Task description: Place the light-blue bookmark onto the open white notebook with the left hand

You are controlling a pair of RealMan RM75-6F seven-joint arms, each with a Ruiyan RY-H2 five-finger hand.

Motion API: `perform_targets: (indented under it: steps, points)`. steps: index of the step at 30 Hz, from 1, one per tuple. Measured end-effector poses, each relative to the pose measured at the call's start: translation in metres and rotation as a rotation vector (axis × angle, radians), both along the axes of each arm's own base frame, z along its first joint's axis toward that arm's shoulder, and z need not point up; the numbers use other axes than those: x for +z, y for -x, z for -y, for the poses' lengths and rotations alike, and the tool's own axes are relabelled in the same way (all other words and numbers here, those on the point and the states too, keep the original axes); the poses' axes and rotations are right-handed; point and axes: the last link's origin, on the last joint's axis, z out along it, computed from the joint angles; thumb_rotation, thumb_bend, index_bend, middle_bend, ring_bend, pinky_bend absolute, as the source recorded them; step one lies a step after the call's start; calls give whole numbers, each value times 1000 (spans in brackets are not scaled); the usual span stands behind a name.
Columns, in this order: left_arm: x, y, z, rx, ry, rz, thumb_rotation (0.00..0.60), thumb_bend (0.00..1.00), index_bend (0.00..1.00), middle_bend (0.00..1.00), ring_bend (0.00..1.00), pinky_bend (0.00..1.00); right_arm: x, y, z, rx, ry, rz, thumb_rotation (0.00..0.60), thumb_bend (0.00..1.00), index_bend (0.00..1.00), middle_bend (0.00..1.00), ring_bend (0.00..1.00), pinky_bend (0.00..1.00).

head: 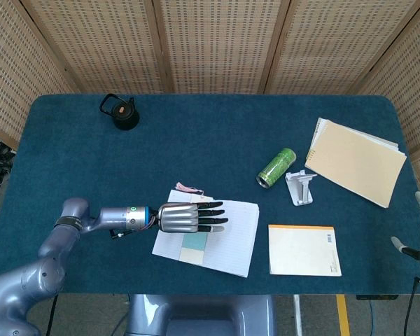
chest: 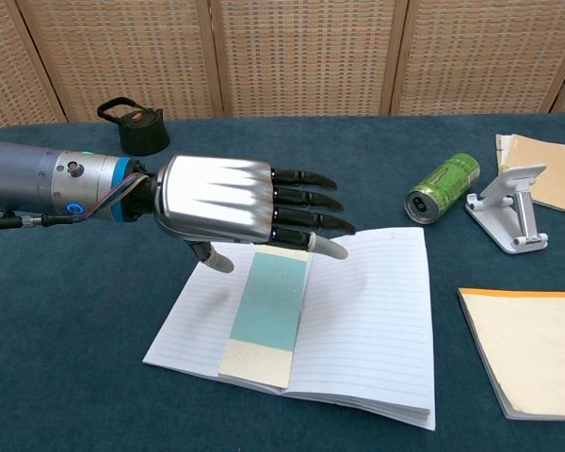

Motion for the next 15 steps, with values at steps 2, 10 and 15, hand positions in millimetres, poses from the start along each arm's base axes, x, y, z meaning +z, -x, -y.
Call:
perform_targets:
  steps: [2, 10, 15]
  points:
    - [2, 5, -2, 71, 23, 8, 600, 462, 0, 0, 0, 1, -1, -1, 0, 3, -2, 0, 600, 103, 15, 0, 0, 0]
    - [15, 23, -3, 331, 140, -16, 600, 974, 15, 0, 0, 87, -2, -5, 0, 16, -5, -4, 600, 103, 20, 0, 0, 0]
    - [24, 25, 6, 428, 184, -62, 600, 1000, 115, 0, 0, 143, -2, -5, 0, 20, -6, -5, 600, 103, 20, 0, 0, 0]
